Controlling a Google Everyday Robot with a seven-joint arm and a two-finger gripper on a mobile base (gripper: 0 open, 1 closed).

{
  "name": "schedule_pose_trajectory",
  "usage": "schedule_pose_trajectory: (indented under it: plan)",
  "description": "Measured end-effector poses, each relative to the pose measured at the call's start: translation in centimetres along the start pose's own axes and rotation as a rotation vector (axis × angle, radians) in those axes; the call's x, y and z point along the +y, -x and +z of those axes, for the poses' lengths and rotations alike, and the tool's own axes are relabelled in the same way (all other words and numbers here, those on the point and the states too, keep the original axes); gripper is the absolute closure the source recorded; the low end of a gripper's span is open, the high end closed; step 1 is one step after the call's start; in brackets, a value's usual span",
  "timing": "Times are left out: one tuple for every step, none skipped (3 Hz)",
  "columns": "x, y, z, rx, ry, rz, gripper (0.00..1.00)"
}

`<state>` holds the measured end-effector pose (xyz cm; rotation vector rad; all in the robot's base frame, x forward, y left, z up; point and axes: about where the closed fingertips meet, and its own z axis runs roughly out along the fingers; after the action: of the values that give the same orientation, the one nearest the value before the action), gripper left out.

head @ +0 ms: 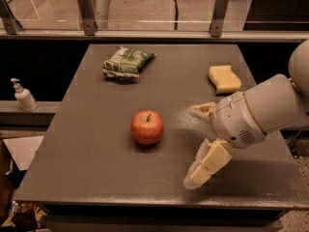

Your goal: Move apple near sponge

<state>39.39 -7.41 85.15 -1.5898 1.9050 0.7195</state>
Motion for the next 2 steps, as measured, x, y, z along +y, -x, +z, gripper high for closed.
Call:
schedule_pose_trajectory:
  plan:
    - [0.57, 2.42, 2.77, -0.105, 0.042, -0.050, 0.00]
    - [0.72, 3.02, 3.01, -0.120, 0.047, -0.062, 0.00]
